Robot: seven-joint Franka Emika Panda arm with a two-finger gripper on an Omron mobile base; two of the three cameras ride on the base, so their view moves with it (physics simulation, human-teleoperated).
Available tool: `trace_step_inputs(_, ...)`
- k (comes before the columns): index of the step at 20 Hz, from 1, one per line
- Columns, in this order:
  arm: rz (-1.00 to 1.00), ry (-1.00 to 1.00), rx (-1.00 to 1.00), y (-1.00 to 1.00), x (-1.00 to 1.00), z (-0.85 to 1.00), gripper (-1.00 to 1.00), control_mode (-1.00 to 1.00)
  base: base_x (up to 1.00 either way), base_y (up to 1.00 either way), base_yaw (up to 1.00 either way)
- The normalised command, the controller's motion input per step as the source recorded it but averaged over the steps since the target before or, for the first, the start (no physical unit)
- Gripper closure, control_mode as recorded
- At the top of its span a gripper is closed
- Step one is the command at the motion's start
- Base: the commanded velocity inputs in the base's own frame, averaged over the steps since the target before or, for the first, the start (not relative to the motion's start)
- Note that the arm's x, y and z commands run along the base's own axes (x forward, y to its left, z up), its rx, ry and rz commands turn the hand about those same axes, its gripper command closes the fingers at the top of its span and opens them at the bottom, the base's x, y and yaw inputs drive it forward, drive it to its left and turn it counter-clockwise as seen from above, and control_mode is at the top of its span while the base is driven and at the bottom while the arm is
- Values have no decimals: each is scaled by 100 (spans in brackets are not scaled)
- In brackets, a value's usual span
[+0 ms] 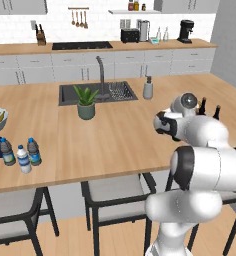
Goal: Move the plastic bottles in the middle to the plastics group, and the glass bottles in the middle to the glass group.
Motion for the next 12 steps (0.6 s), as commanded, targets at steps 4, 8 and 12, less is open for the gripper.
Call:
trace_step_inputs(4,-3,-1,0,-55,-3,-12,100,-100,0,0,0)
trace_step_inputs(8,-4,0,1,-53,1,-26,100,-100,0,0,0)
trace_step_inputs(12,-3,1,12,-49,11,-15,100,-100,0,0,0)
